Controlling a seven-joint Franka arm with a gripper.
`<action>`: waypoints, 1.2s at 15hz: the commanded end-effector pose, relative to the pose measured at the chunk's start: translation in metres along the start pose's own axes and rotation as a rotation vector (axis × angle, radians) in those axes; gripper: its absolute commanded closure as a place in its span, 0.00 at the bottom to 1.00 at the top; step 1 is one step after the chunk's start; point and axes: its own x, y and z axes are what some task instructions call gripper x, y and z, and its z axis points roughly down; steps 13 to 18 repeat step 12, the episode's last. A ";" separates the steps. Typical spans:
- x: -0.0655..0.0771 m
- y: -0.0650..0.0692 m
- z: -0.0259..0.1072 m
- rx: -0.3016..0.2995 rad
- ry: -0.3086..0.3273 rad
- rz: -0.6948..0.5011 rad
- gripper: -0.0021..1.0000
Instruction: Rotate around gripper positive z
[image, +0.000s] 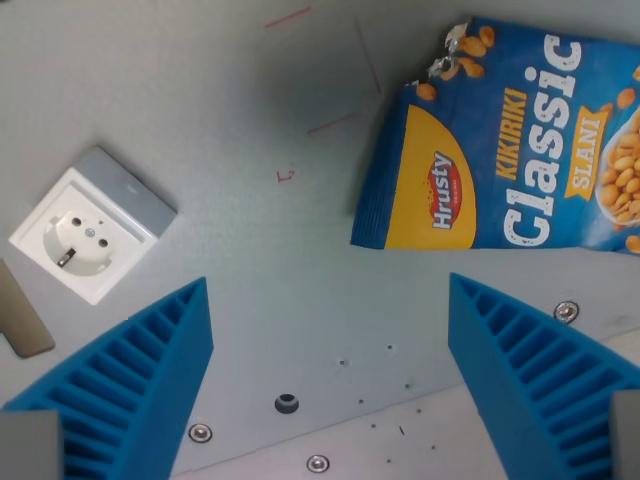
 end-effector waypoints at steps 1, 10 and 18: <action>0.000 0.000 -0.002 0.002 0.004 0.166 0.00; 0.000 0.000 -0.002 0.002 0.004 0.286 0.00; 0.000 0.000 -0.002 0.002 0.004 0.312 0.00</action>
